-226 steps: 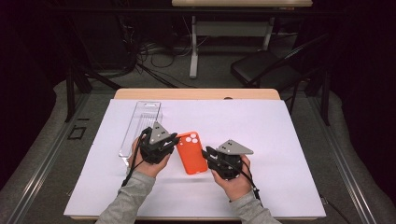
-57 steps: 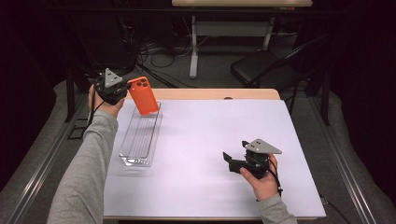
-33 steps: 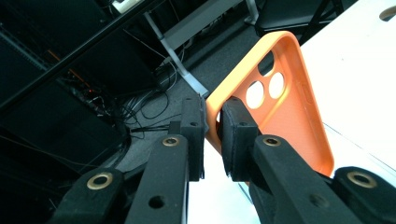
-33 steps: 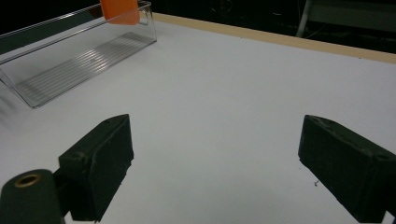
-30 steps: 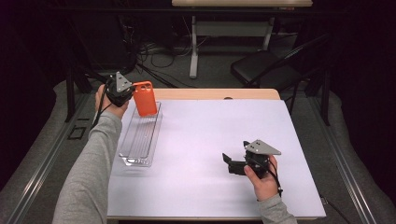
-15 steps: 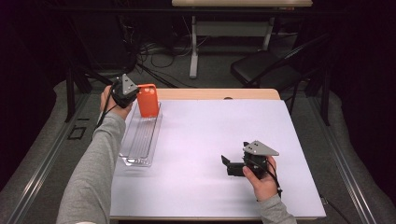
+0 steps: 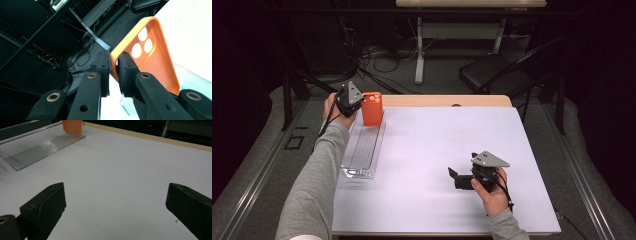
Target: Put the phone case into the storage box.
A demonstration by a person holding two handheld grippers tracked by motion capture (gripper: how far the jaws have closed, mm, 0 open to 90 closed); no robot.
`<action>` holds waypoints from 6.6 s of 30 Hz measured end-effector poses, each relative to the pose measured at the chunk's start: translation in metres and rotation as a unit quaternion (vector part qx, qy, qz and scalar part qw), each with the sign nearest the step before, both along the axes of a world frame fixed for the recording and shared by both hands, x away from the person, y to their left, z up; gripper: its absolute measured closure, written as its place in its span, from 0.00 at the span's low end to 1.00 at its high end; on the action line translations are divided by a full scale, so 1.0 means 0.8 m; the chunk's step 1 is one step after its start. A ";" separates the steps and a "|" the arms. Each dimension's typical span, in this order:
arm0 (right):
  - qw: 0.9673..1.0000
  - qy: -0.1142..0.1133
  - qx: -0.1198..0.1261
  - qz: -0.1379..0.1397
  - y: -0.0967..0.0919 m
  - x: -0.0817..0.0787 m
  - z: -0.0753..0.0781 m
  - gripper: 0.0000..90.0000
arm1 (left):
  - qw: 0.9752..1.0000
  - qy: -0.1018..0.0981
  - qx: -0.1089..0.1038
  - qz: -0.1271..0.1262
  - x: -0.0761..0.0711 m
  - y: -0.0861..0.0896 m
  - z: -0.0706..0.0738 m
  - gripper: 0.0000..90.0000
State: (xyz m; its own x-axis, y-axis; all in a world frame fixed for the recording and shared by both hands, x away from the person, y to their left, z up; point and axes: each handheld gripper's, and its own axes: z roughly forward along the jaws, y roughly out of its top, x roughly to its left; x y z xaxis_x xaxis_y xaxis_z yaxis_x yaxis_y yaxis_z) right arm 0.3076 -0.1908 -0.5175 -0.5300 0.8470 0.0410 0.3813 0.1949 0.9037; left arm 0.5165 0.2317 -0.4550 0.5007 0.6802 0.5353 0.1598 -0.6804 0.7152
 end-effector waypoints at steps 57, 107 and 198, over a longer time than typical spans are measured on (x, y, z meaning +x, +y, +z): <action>1.000 0.005 -0.002 0.004 0.001 0.001 -0.004 0.04 | 1.000 0.001 0.004 0.028 0.013 0.011 -0.012 0.88; 1.000 0.006 -0.005 0.006 0.003 0.001 -0.005 0.05 | 0.997 0.012 -0.013 0.069 0.009 0.013 -0.009 0.58; 1.000 0.009 -0.006 0.019 0.007 0.001 0.001 0.01 | 0.938 0.183 -0.284 -0.076 -0.139 -0.002 0.061 0.17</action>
State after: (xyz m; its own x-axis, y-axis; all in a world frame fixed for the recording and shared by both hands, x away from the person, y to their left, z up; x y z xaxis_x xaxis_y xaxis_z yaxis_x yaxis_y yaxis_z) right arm 0.3086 -0.1850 -0.5168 -0.5606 0.8270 0.0411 0.3897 0.2197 0.8944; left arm 0.4056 0.2301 -0.4059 0.6944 0.7096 -0.1195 0.3981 -0.2405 0.8852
